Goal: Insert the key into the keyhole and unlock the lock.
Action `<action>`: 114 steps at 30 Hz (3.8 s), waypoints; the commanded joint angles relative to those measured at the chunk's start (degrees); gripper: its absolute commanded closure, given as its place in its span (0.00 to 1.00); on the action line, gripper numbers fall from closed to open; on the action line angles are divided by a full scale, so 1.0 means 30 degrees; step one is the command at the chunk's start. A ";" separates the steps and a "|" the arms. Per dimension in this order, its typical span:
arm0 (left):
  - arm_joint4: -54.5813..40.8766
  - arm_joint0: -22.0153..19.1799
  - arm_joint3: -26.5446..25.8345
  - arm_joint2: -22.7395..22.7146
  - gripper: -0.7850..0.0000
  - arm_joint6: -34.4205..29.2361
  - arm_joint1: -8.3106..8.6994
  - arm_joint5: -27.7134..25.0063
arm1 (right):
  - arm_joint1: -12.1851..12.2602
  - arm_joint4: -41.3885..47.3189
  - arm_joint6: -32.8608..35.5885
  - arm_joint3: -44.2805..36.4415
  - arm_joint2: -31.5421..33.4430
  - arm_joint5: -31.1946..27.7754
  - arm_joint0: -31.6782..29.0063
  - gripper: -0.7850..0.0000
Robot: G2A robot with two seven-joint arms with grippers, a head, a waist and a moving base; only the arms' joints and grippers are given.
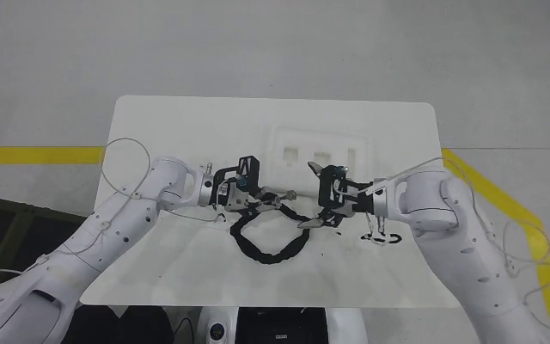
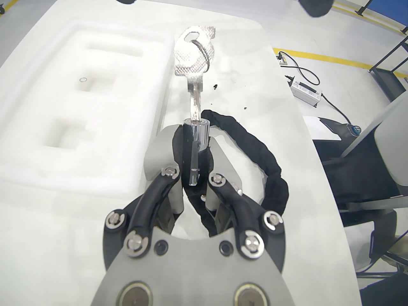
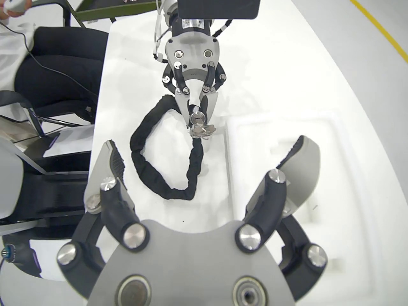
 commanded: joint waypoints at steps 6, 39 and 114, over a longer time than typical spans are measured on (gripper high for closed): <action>-0.0184 -0.0158 -0.0145 0.0426 1.00 0.0141 0.0239 0.0000 | -0.0076 -0.3056 -0.0866 -0.0252 -0.0984 0.0051 0.0422 0.18; -0.0353 -0.0952 -0.0180 0.1508 1.00 0.0935 0.0563 0.0000 | 0.0122 -0.6391 -0.3250 -0.1332 -0.2096 0.0686 0.0507 0.96; 0.5216 0.1145 0.0675 -0.2934 1.00 -0.2794 0.1066 0.7257 | 0.0692 0.1279 -0.5221 0.1147 0.2369 0.6956 -0.2977 0.00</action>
